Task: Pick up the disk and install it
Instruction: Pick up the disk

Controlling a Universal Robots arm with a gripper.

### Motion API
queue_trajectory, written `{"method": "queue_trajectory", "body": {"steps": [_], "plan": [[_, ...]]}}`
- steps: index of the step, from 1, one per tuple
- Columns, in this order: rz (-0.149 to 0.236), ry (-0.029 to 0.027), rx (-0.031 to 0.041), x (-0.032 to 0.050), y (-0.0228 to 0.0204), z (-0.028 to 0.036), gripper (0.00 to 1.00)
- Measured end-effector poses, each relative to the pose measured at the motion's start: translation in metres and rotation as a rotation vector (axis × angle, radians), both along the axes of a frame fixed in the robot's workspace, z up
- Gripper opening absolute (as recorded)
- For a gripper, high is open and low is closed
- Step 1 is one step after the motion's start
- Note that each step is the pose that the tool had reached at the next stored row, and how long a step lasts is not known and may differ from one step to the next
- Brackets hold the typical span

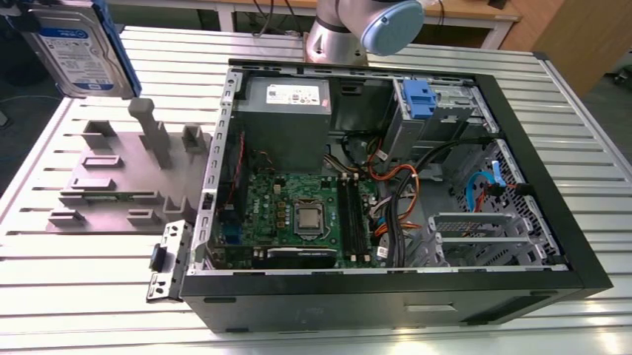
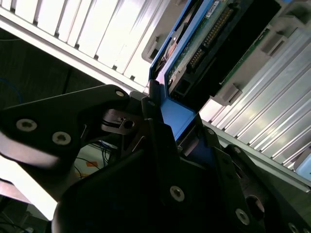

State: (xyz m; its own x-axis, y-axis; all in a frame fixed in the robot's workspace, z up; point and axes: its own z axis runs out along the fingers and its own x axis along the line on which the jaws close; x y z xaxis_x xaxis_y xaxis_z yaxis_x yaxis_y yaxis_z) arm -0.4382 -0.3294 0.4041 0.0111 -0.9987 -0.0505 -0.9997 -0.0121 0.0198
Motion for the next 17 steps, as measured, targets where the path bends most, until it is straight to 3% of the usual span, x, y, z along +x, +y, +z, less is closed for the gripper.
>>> {"method": "queue_trajectory", "body": {"steps": [17], "plan": [[0.000, 0.0000, 0.0000, 0.0000, 0.0000, 0.0084, 0.37]]}}
